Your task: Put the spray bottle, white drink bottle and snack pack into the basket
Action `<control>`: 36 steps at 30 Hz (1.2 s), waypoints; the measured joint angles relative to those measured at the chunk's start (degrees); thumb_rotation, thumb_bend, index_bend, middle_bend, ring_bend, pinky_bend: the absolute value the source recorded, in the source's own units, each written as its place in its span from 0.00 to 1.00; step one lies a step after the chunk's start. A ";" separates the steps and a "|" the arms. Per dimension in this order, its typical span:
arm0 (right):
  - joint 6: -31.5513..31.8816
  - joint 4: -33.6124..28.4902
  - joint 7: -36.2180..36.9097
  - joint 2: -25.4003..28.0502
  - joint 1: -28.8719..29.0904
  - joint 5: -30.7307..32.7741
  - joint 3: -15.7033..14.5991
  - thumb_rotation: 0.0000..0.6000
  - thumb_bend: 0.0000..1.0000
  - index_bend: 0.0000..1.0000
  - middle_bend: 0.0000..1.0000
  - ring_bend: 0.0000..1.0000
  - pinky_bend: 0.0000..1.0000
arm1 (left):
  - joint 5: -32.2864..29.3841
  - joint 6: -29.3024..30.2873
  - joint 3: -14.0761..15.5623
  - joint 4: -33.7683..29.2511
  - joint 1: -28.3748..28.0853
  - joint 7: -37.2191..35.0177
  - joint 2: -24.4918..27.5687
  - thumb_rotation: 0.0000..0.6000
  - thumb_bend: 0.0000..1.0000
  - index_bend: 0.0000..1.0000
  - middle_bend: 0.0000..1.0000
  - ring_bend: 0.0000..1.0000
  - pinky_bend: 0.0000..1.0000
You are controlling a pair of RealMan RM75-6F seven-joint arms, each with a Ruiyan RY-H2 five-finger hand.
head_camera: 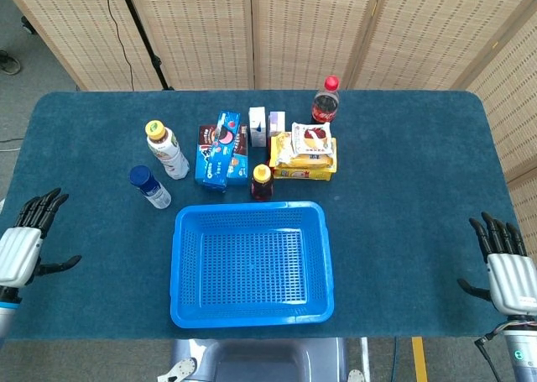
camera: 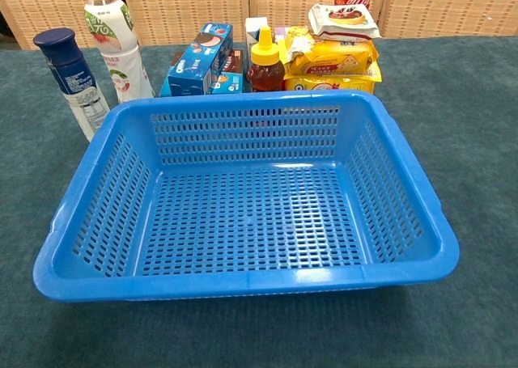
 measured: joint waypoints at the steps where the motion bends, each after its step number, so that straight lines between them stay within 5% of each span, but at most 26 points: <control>1: -0.09 0.00 0.16 0.06 0.03 0.01 0.02 1.00 0.00 0.00 0.00 0.00 0.00 | 0.29 -0.72 -0.12 1.11 -0.78 -3.33 -0.39 1.00 0.12 0.00 0.00 0.00 0.00; 12: -1.41 0.06 1.12 0.41 0.46 0.52 0.00 1.00 0.00 0.00 0.00 0.00 0.00 | 0.30 -8.23 -2.65 28.16 -10.27 -43.22 -15.35 1.00 0.12 0.00 0.00 0.00 0.00; 18: -2.14 0.19 0.80 0.26 0.71 0.93 -0.06 1.00 0.00 0.00 0.00 0.00 0.00 | -0.04 -12.15 -2.95 40.85 -15.17 -56.58 -24.29 1.00 0.12 0.00 0.00 0.00 0.00; 29: -3.30 0.55 0.51 -0.04 1.18 1.70 0.00 1.00 0.00 0.00 0.00 0.00 0.00 | -0.42 -16.20 -2.50 42.44 -20.13 -60.86 -29.03 1.00 0.12 0.00 0.00 0.00 0.03; 33: -3.73 0.66 0.78 -0.01 1.32 2.09 0.08 1.00 0.00 0.00 0.00 0.00 0.00 | -1.31 -16.69 -2.62 42.26 -20.56 -59.75 -30.69 1.00 0.20 0.01 0.00 0.04 0.15; 36: -4.19 0.77 1.10 0.03 1.46 2.40 0.13 1.00 0.00 0.00 0.00 0.00 0.00 | -2.75 -17.09 -3.29 42.51 -20.73 -58.81 -32.06 1.00 0.34 0.15 0.09 0.20 0.33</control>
